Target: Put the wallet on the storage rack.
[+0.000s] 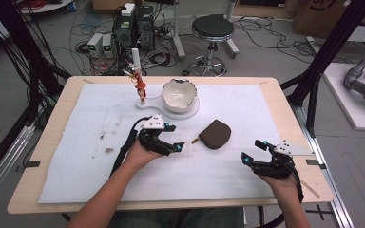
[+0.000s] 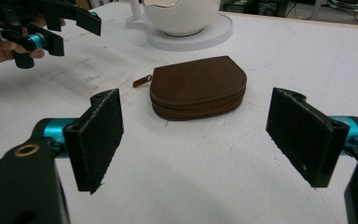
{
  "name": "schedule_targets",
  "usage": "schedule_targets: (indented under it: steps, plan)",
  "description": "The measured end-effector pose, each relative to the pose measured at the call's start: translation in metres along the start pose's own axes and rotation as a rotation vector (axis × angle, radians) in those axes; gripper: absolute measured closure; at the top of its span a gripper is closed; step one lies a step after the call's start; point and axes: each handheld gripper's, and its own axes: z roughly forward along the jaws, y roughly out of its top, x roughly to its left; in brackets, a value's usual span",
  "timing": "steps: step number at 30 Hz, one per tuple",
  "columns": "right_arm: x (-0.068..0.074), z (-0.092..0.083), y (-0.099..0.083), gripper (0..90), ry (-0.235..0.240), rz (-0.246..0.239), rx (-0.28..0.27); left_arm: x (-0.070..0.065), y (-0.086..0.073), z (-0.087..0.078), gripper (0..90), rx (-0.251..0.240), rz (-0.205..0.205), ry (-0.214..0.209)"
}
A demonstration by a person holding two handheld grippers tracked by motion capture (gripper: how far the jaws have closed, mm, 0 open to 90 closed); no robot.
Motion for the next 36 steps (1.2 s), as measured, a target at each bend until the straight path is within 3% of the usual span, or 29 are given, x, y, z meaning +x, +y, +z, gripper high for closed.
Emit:
schedule_targets:
  steps: [13,17,27,30,36]
  plan:
    - [-0.002,-0.001,-0.001,19.0,-0.002,0.006,0.001,0.000,0.003,0.040,21.9,0.049,0.008,-0.050]
    - [-0.002,-0.001,-0.001,19.0,-0.001,0.002,0.003,0.004,0.004,0.056,23.0,0.104,0.008,-0.047]
    - [-0.002,0.000,-0.002,19.0,-0.002,-0.002,0.007,0.008,0.009,0.073,36.3,0.183,0.018,-0.026]
    - [-0.003,0.001,-0.002,19.0,-0.001,-0.002,0.009,0.008,0.009,0.076,43.9,0.206,0.015,-0.018]
    - [-0.002,0.001,-0.002,19.0,-0.001,0.001,0.013,0.004,0.010,0.080,56.4,0.255,0.052,0.010]
